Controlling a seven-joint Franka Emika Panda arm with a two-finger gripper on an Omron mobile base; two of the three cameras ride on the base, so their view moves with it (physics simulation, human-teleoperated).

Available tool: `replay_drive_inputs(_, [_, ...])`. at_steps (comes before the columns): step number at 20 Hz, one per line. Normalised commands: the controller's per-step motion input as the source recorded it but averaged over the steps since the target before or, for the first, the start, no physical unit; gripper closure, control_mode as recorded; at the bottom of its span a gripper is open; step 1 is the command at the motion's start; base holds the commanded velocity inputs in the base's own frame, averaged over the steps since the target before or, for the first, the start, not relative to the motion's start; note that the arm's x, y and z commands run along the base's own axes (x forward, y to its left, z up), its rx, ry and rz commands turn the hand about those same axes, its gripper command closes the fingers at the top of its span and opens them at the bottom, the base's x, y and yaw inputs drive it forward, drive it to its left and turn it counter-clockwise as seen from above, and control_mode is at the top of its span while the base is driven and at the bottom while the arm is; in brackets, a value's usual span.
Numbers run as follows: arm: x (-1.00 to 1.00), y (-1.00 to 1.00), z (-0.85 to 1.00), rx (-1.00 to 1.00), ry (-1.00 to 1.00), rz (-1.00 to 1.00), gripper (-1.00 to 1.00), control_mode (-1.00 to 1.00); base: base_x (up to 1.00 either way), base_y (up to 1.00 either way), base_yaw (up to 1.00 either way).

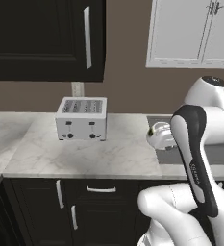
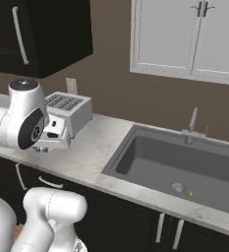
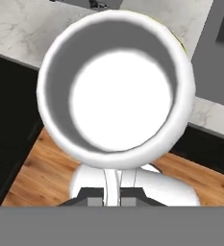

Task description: Clear the mugs and bowl far away from the sink.

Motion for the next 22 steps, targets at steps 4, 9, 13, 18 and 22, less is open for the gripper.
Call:
replay_drive_inputs(4, [0.0, 0.0, 0.0, 0.0, 0.0, 0.0, 1.0, 1.0, -0.91, 0.3, 0.01])
replay_drive_inputs(9, [0.0, 0.0, 0.0, 0.0, 0.0, 0.0, 1.0, 1.0, -0.66, 0.51, 0.26])
replay_drive_inputs(13, [0.0, 0.0, 0.0, 0.0, 0.0, 0.0, 1.0, 1.0, -0.27, 0.39, 0.63])
replay_drive_inputs(18, [0.0, 0.0, 0.0, 0.0, 0.0, 0.0, 1.0, 1.0, 0.0, 0.05, 0.81])
replay_drive_inputs(22, [0.0, 0.0, 0.0, 0.0, 0.0, 0.0, 1.0, 1.0, 0.0, 0.0, 0.89])
